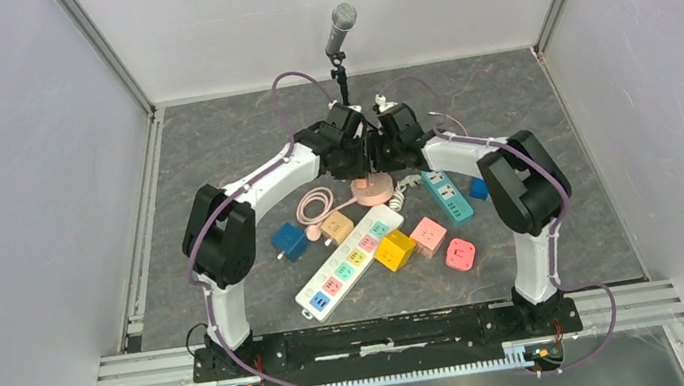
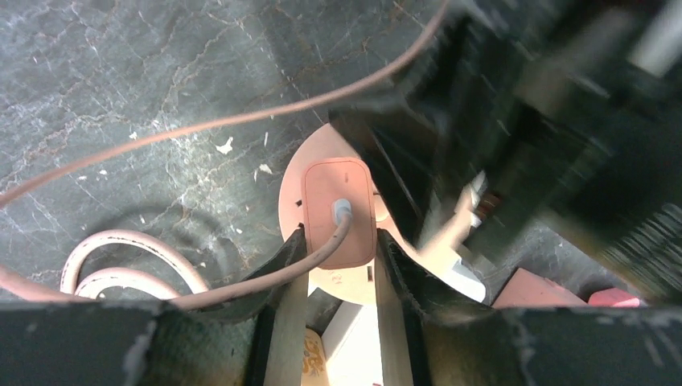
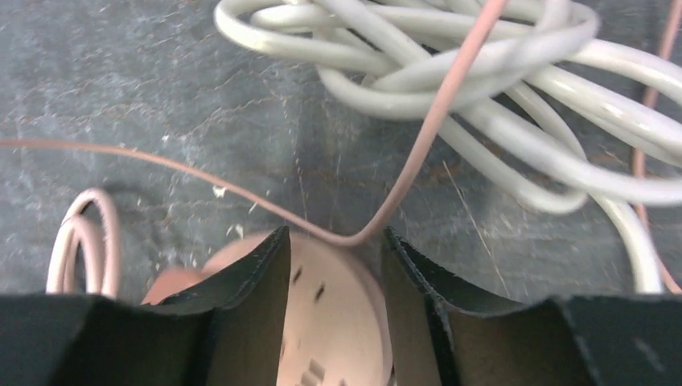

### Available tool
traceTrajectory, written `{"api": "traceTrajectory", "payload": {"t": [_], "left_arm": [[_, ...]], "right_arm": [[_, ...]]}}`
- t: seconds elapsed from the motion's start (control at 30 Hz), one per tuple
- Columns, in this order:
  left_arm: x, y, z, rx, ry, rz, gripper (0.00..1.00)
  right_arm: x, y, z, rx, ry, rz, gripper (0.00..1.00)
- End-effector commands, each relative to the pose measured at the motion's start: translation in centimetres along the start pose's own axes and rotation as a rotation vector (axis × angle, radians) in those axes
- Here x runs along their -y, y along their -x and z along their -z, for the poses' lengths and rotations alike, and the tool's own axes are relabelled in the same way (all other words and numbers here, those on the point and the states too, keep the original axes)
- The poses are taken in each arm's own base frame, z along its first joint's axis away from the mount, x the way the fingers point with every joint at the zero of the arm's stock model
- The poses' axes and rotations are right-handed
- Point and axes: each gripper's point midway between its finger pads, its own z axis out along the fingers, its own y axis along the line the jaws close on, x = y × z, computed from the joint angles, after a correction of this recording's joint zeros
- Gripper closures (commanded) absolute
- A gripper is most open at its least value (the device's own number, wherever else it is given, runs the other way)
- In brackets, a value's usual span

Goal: Pull the plug off the socket

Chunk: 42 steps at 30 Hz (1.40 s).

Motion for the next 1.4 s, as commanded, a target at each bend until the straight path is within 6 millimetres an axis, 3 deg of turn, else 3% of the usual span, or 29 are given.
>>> {"api": "traceTrajectory", "payload": {"t": [0.0,0.17,0.43,0.5,0.63,0.93,1.07,1.27,1.37], "left_arm": [[-0.3,2.5,0.1,0.122,0.005,-0.035,0.90],[-0.8,2.9,0.1,0.177,0.022,-0.030,0.90],[-1.1,4.0,0.6,0.267,0.018,-0.047,0.87],[-1.2,3.5,0.1,0.250,0.024,-0.046,0.82],[-1.3,2.8,-0.7,0.227,0.024,-0.031,0.59],[-1.4,2.2,-2.2,0.202,0.037,-0.045,0.44],[-1.9,1.9,-2.9,0.189,0.075,-0.053,0.47],[-1.2,2.2,-2.8,0.183,0.054,-0.045,0.81],[-0.6,2.5,-2.0,0.189,0.071,-0.054,0.87]], "right_arm": [[-1.7,3.9,4.5,0.129,0.064,0.009,0.46],[-2.2,4.8,6.5,0.186,0.096,-0.004,0.41],[-0.8,0.6,4.8,0.031,0.054,-0.032,0.48],[-0.5,-0.4,4.1,-0.004,0.040,-0.032,0.49],[-0.1,-1.7,3.1,-0.035,0.029,-0.012,0.46],[0.3,-2.6,1.8,-0.047,0.029,0.006,0.47],[0.8,-3.5,1.7,-0.068,0.014,0.002,0.51],[1.9,-5.3,1.5,-0.139,-0.031,0.019,0.58],[2.4,-6.1,1.5,-0.166,-0.064,0.045,0.60]]}}
